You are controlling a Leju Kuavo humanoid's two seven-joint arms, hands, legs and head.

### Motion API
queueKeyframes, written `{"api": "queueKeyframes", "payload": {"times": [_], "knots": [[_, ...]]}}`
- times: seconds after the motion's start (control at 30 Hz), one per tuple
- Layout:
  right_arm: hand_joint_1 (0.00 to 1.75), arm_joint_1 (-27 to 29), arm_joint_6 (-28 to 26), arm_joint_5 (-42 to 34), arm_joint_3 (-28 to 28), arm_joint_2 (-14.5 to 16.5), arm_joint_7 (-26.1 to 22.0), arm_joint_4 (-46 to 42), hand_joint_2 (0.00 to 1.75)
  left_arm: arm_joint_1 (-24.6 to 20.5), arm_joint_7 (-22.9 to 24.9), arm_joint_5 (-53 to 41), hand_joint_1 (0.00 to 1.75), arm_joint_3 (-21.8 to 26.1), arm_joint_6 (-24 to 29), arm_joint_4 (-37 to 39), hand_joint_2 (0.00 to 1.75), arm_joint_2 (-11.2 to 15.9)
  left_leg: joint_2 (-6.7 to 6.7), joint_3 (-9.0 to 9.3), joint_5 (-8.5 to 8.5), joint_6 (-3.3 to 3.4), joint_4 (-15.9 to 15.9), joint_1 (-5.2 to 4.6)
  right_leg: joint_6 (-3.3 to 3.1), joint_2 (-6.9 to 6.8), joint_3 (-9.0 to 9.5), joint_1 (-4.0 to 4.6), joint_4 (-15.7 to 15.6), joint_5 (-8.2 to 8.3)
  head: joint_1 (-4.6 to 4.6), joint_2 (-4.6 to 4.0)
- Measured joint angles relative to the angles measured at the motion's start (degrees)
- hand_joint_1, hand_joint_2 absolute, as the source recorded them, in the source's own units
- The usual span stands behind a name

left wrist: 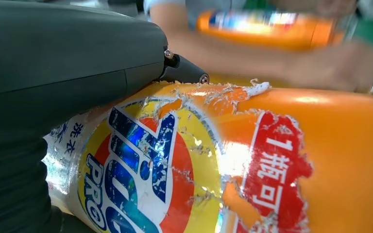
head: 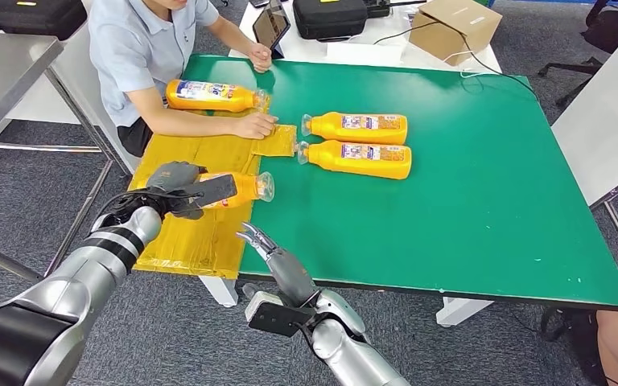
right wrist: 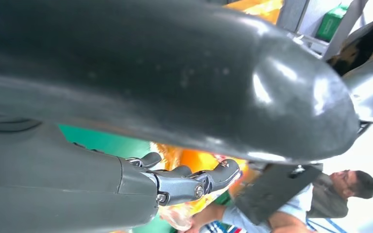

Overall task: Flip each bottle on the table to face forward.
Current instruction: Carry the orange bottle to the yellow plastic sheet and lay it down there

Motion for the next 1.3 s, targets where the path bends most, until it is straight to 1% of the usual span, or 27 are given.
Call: {"api": "queueKeyframes", "payload": {"times": [0.23,0.43,0.57,0.6,0.7,0.73,0.87,1.03,1.3], "knots": [[0.00,-0.25,0.29,-0.28,0.68,0.51,-0.24,0.85,0.00,-0.95,-0.17,0.29,1.75,0.02,-2.10,4.54,1.75,-0.18,-0.03,-0.01,0.00,0.00,0.00,0.00,0.00,-0.01,0.00,0.00,0.00,-0.01,0.00,0.00],[0.00,-0.79,0.72,-1.57,1.25,0.67,-0.94,1.86,0.00,-1.06,-2.59,0.04,1.75,-0.01,-7.05,6.50,1.75,-0.40,-0.04,-0.01,0.00,0.00,0.00,0.00,0.00,-0.01,0.01,0.00,0.00,-0.01,0.01,0.00],[0.00,-1.30,0.99,-2.34,1.88,1.03,-1.47,2.87,0.00,-1.31,-3.57,-0.01,1.74,-0.07,-8.62,7.41,1.75,-0.50,-0.04,0.00,0.00,0.00,0.00,0.00,0.00,-0.01,0.03,0.00,0.00,0.00,-0.01,0.00],[0.00,-1.40,0.99,-2.46,2.03,1.10,-1.53,3.13,0.00,-1.32,-3.67,0.11,1.53,-0.07,-8.58,7.60,1.75,-0.52,-0.05,0.00,0.00,0.00,0.00,0.00,0.00,-0.01,0.03,0.00,0.00,0.00,-0.01,0.00],[0.00,-1.67,0.98,-2.91,2.32,1.16,-1.63,3.81,0.00,-1.28,-3.88,0.48,0.24,-0.09,-8.15,8.06,1.75,-0.64,-0.07,0.01,0.00,0.00,0.00,0.00,0.00,-0.01,0.04,0.00,0.00,-0.01,-0.01,0.00],[0.00,-1.75,0.98,-3.04,2.40,1.16,-1.64,4.01,0.00,-1.24,-3.95,0.56,0.01,-0.08,-7.97,8.17,1.75,-0.68,-0.07,0.01,0.00,0.00,0.00,0.00,0.00,-0.01,0.05,0.00,0.00,-0.01,0.00,0.00],[0.00,-2.03,0.98,-3.25,2.70,1.16,-1.73,4.68,0.00,-0.62,-4.80,1.19,0.00,-0.07,-8.13,8.51,1.75,-0.85,-0.06,0.01,0.00,0.00,0.00,0.00,0.00,-0.01,0.05,0.00,0.00,0.00,-0.01,0.00],[0.00,-2.47,0.92,-3.58,3.07,1.16,-2.32,5.71,0.00,0.07,-7.60,3.20,0.00,0.29,-8.50,8.73,1.75,-0.92,-0.07,0.01,0.00,0.00,0.00,-0.01,0.00,-0.01,0.06,-0.01,0.00,0.00,-0.01,-0.01],[0.00,-3.23,0.74,-4.60,3.57,1.27,-3.61,7.51,0.00,0.24,-13.65,11.78,0.00,4.85,-10.93,8.66,1.75,-0.61,-0.10,0.01,0.01,0.00,0.00,0.00,0.00,-0.02,0.05,0.00,0.01,0.00,0.01,0.00]]}}
